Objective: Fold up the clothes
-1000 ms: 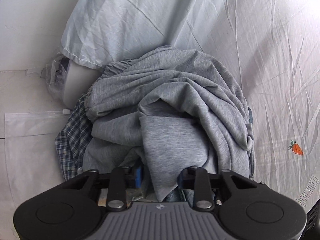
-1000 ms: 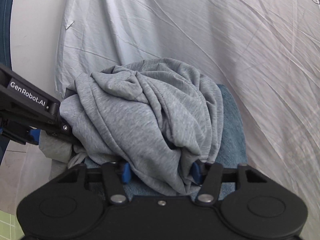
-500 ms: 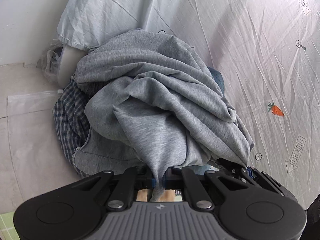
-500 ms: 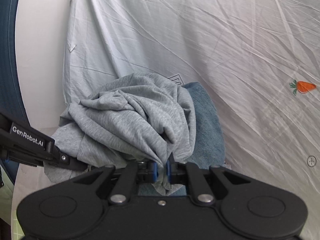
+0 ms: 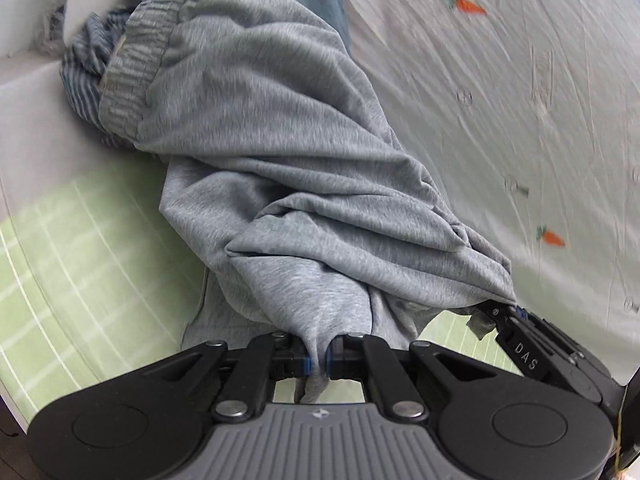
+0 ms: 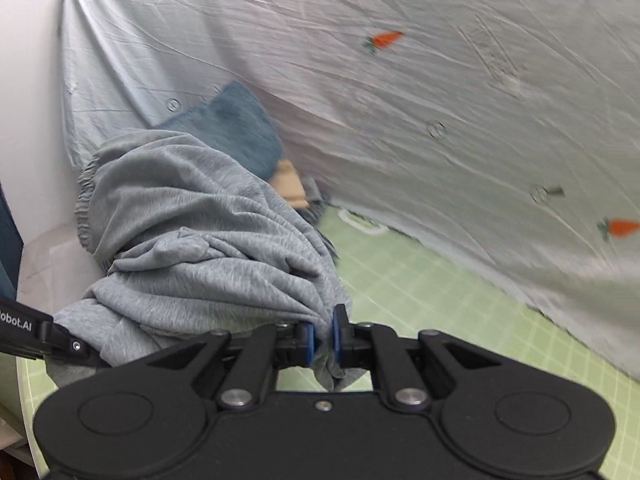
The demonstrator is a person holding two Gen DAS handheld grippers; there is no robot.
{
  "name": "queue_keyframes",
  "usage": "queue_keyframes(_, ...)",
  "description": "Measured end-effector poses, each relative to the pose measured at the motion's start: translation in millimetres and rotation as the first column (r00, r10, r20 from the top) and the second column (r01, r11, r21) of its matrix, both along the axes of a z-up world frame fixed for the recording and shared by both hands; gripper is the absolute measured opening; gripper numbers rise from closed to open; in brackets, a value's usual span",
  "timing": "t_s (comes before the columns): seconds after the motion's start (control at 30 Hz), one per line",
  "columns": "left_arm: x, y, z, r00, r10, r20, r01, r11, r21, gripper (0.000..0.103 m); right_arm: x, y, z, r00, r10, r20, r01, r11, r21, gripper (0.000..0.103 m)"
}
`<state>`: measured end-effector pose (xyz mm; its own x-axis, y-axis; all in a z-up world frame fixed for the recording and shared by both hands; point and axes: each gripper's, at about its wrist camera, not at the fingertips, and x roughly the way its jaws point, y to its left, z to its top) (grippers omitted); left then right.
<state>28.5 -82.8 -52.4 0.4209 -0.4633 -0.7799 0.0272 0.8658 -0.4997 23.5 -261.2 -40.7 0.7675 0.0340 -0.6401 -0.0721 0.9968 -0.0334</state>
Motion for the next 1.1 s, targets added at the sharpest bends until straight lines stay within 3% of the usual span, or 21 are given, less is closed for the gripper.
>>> queue_keyframes(0.1, -31.5, -49.0, -18.1, 0.993, -0.110, -0.052, 0.112, 0.993, 0.029, 0.007, -52.3, -59.4, -28.4, 0.986, -0.144, -0.085, 0.143, 0.990, -0.009, 0.009)
queue_keyframes(0.2, -63.0, -98.1, -36.2, 0.970, -0.217, -0.107, 0.223, 0.973, 0.052, 0.008, -112.7, -125.5, -54.1, 0.949, -0.278, -0.151, 0.278, 0.960, -0.025, 0.009)
queue_keyframes(0.37, -104.8, -179.5, -39.8, 0.928, -0.361, -0.096, 0.365, 0.931, 0.027, 0.014, -214.6, -217.8, -83.4, 0.858, -0.483, -0.173, 0.475, 0.876, -0.089, 0.009)
queue_keyframes(0.47, -124.6, -212.3, -38.2, 0.904, -0.419, -0.081, 0.422, 0.907, 0.012, 0.015, -251.8, -253.4, -88.8, 0.803, -0.565, -0.190, 0.558, 0.825, -0.092, 0.011)
queue_keyframes(0.6, -134.5, -235.5, -36.8, 0.895, -0.440, -0.074, 0.442, 0.897, 0.021, 0.019, -298.4, -298.9, -95.0, 0.720, -0.659, -0.217, 0.657, 0.748, -0.093, 0.024)
queue_keyframes(0.67, -136.3, -232.7, -32.7, 0.896, -0.439, -0.059, 0.442, 0.896, 0.044, 0.023, -314.6, -307.0, -97.4, 0.688, -0.689, -0.230, 0.695, 0.716, -0.065, 0.028)
queue_keyframes(0.93, -99.0, -223.4, -17.0, 0.920, -0.393, -0.006, 0.386, 0.900, 0.203, 0.040, -333.2, -292.4, -108.5, 0.619, -0.735, -0.276, 0.779, 0.621, 0.093, 0.042)
queue_keyframes(0.97, -93.8, -221.7, -18.8, 0.920, -0.392, -0.010, 0.385, 0.898, 0.212, 0.041, -334.9, -290.0, -109.8, 0.610, -0.740, -0.282, 0.787, 0.607, 0.111, 0.046)
queue_keyframes(1.03, -85.6, -215.4, -22.7, 0.914, -0.404, -0.021, 0.398, 0.890, 0.222, 0.043, -333.8, -283.1, -110.0, 0.585, -0.760, -0.284, 0.809, 0.571, 0.140, 0.067)
queue_keyframes(1.1, -78.0, -211.1, -26.3, 0.904, -0.427, -0.026, 0.422, 0.878, 0.227, 0.045, -330.6, -273.5, -110.7, 0.583, -0.759, -0.290, 0.812, 0.555, 0.180, 0.070)
